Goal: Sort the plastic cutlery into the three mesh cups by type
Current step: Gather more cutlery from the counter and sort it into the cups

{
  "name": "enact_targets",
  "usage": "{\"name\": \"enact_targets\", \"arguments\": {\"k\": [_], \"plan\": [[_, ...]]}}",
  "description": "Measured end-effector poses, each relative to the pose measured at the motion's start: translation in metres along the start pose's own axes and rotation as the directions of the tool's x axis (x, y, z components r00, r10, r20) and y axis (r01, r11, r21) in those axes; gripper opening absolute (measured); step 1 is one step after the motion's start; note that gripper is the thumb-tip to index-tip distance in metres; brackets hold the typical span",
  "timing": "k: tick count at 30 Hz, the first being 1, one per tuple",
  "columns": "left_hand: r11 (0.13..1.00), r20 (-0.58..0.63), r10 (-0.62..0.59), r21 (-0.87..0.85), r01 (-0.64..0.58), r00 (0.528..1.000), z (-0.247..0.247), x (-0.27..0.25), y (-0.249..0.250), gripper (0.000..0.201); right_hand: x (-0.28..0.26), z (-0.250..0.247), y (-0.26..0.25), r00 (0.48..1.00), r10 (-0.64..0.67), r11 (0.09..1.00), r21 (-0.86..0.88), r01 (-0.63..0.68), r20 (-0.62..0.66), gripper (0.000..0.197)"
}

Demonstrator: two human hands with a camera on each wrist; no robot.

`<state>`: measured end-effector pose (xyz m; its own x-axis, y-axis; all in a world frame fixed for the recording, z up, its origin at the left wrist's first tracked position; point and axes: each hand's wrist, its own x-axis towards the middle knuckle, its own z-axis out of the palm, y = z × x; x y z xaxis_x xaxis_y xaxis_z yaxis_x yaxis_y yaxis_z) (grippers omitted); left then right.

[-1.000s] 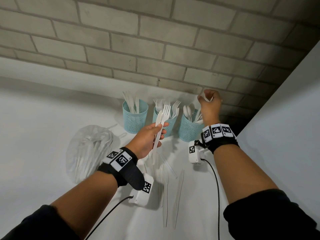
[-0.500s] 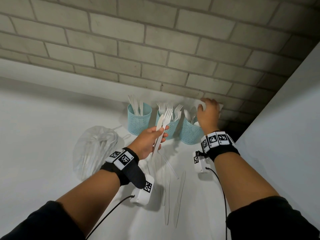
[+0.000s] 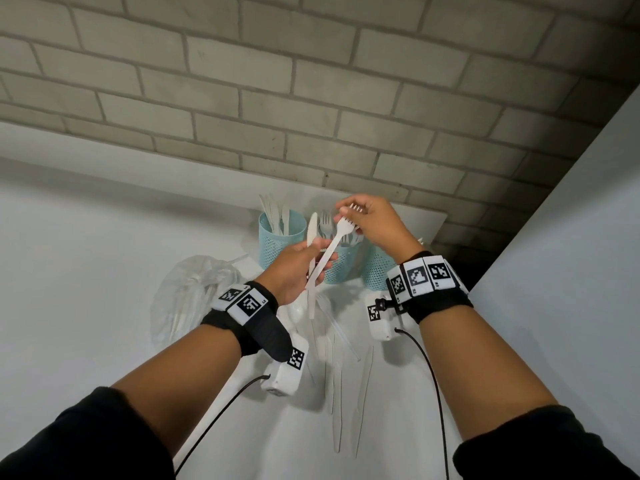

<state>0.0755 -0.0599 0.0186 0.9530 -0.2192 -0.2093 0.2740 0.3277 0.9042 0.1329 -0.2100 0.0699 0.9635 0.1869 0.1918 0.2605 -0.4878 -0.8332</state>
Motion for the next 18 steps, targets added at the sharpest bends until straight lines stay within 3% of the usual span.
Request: {"name": "enact_targets", "arguments": {"k": [2, 5, 7, 9, 11, 13, 16, 18], "plan": [[0.999, -0.036, 0.027, -0.026, -0.028, 0.999, -0.005, 0.003, 0.010, 0.025, 0.005, -0.007, -0.004, 0.974, -0.014, 0.996, 0.078, 0.032, -0.226, 0.014], [0.989, -0.148, 0.122, -0.064, -0.132, 0.981, -0.009, 0.010, 0.027, 0.025, 0.012, -0.020, -0.010, 0.824, -0.111, 0.980, 0.076, 0.183, -0.556, 0.016], [0.974, -0.175, 0.212, -0.045, -0.223, 0.961, -0.013, 0.016, 0.037, 0.027, 0.012, -0.025, -0.011, 0.723, -0.154, 0.970, 0.036, 0.240, -0.674, 0.018], [0.946, -0.175, 0.318, -0.011, -0.324, 0.932, -0.017, 0.022, 0.044, 0.030, 0.014, -0.023, -0.006, 0.690, -0.204, 0.972, -0.059, 0.228, -0.695, 0.020], [0.909, -0.199, 0.415, 0.050, -0.414, 0.888, -0.019, 0.025, 0.050, 0.029, 0.018, -0.015, 0.007, 0.728, -0.258, 0.965, -0.213, 0.155, -0.635, 0.023], [0.877, -0.239, 0.479, 0.086, -0.473, 0.845, -0.022, 0.028, 0.056, 0.026, 0.021, -0.007, 0.022, 0.815, -0.258, 0.919, -0.391, 0.043, -0.518, 0.025], [0.861, -0.299, 0.501, 0.078, -0.502, 0.812, -0.029, 0.033, 0.063, 0.020, 0.019, 0.007, 0.039, 0.964, -0.096, 0.806, -0.588, -0.070, -0.247, 0.029], [0.830, -0.333, 0.554, 0.157, -0.535, 0.763, -0.034, 0.037, 0.064, 0.019, 0.019, 0.015, 0.048, 0.994, 0.029, 0.748, -0.658, -0.089, -0.102, 0.031]]}}
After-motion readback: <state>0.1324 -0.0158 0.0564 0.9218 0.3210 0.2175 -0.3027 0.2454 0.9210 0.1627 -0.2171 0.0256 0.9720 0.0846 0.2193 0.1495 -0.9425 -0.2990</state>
